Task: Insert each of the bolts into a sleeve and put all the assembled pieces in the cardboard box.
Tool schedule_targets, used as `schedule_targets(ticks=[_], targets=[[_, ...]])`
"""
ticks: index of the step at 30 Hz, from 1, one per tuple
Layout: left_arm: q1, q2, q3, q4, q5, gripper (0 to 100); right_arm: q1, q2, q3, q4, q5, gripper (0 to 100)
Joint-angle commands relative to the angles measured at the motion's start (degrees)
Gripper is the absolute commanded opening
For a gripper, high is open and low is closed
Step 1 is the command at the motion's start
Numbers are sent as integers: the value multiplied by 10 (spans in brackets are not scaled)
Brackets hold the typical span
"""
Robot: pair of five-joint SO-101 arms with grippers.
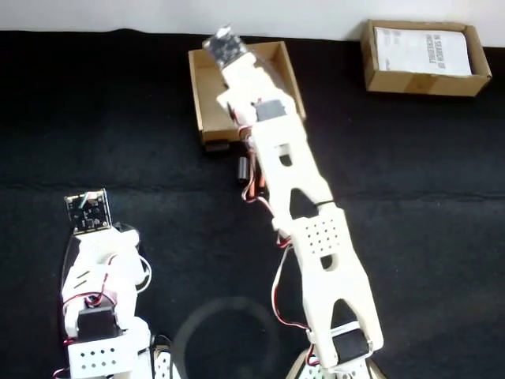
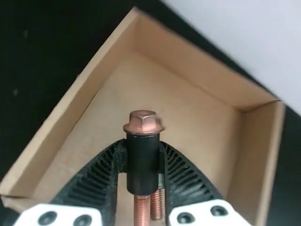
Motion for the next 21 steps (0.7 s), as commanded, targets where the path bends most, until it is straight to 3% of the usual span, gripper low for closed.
schedule_targets(ticks=[1, 6, 10, 17, 21], targets=[[-11, -5, 10, -2, 1, 13, -9, 2, -41, -28, 30, 15], [-11, -5, 10, -3, 1, 14, -21, 13, -41, -25, 41, 132], [-14, -5, 10, -3, 0, 15, -19, 5, -48, -13, 42, 138], [-14, -4, 10, -3, -2, 16, -22, -48, -153, 173, 35, 138], [-14, -3, 10, -2, -2, 16, -22, -70, -231, 283, -60, 138]])
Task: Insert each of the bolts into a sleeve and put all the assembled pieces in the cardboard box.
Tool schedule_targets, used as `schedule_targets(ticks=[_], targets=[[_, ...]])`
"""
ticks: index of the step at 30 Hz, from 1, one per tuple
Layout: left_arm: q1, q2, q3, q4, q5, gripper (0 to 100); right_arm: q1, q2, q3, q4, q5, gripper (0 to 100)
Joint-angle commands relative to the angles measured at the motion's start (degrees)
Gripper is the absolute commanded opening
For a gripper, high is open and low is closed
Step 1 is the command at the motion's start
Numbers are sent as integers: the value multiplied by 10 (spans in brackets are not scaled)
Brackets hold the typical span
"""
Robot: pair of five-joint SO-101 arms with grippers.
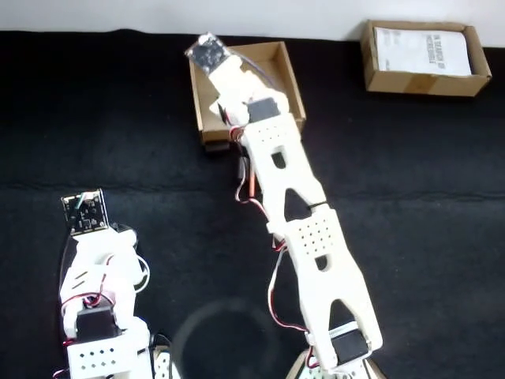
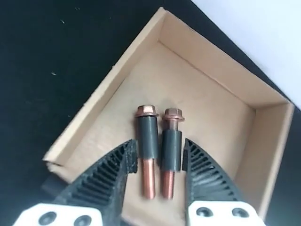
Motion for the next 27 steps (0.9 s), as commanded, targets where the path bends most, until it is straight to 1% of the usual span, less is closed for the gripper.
schedule_targets(ticks=[1, 6, 9, 11, 16, 23, 27], targets=[[-7, -3, 10, -1, -2, 16, -3, -78, -91, 97, -78, 138], [-7, -2, 10, 1, -2, 16, -14, -105, -173, 229, -149, 138], [-7, -2, 10, 1, -2, 16, -25, -125, -186, 311, -204, 138], [-7, -1, 10, 1, -1, 16, -38, -133, -185, 349, -227, 138], [-7, -1, 10, 2, -1, 16, -43, -156, -128, 349, -247, 138], [-8, -1, 10, 2, -1, 16, -53, -219, 64, 348, -275, 138], [-19, -1, 10, 2, -1, 16, -54, -221, 113, 346, -273, 138]])
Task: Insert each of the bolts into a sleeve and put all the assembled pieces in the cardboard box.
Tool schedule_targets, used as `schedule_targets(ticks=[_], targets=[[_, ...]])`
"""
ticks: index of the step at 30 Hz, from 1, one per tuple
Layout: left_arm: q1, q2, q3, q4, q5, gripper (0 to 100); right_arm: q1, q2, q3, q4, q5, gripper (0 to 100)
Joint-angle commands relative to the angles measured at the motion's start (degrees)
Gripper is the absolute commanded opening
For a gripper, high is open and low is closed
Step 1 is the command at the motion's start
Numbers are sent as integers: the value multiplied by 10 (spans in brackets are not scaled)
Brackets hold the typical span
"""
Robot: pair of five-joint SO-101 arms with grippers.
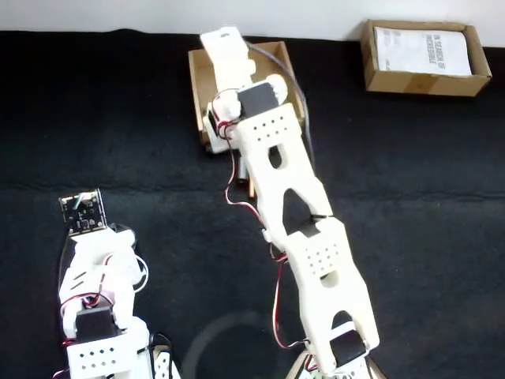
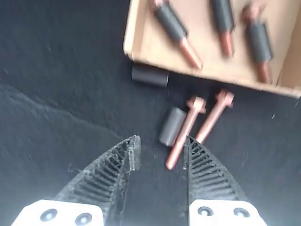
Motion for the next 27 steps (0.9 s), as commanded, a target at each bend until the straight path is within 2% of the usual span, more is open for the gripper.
schedule_targets(ticks=[1, 14, 27], targets=[[-9, -1, 10, 2, -1, 16, -5, -44, 28, 4, -2, 138], [-9, -1, 10, 2, -1, 16, 0, 105, 25, -59, 1, 138], [-9, -4, 10, 2, -1, 16, 12, 162, 25, -88, 1, 138]])
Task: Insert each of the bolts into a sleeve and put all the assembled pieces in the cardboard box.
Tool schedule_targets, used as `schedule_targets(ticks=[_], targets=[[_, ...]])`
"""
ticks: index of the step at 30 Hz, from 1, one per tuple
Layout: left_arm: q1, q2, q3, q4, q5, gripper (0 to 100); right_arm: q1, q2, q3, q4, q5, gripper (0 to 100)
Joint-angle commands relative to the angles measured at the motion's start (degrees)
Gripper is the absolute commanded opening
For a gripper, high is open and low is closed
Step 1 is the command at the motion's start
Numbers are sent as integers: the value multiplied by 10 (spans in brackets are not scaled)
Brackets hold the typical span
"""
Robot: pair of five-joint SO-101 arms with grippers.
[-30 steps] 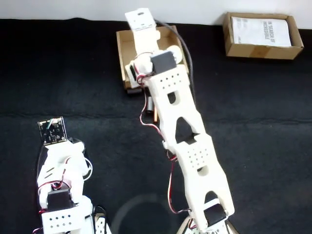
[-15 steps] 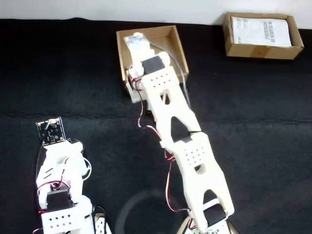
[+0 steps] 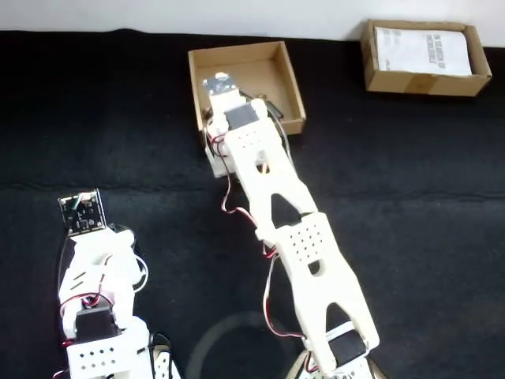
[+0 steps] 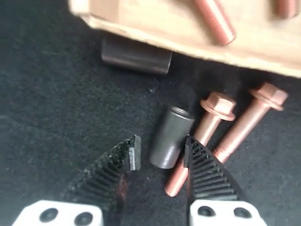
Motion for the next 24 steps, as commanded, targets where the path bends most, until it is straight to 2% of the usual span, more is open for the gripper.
schedule_targets(ticks=[1, 8, 12, 19, 24], targets=[[-9, -5, 10, 2, -1, 16, 16, 4, -2, -9, 1, 138], [-10, -5, 10, 2, -1, 16, 18, 43, -2, -42, 20, 130], [-10, -5, 10, 2, -1, 16, 18, 44, -2, -49, 20, 9], [-10, -4, 10, -1, -1, 16, 37, 2, -14, -19, 40, 8], [-10, -1, 10, -2, -1, 16, 46, -66, -111, 41, 86, 8]])
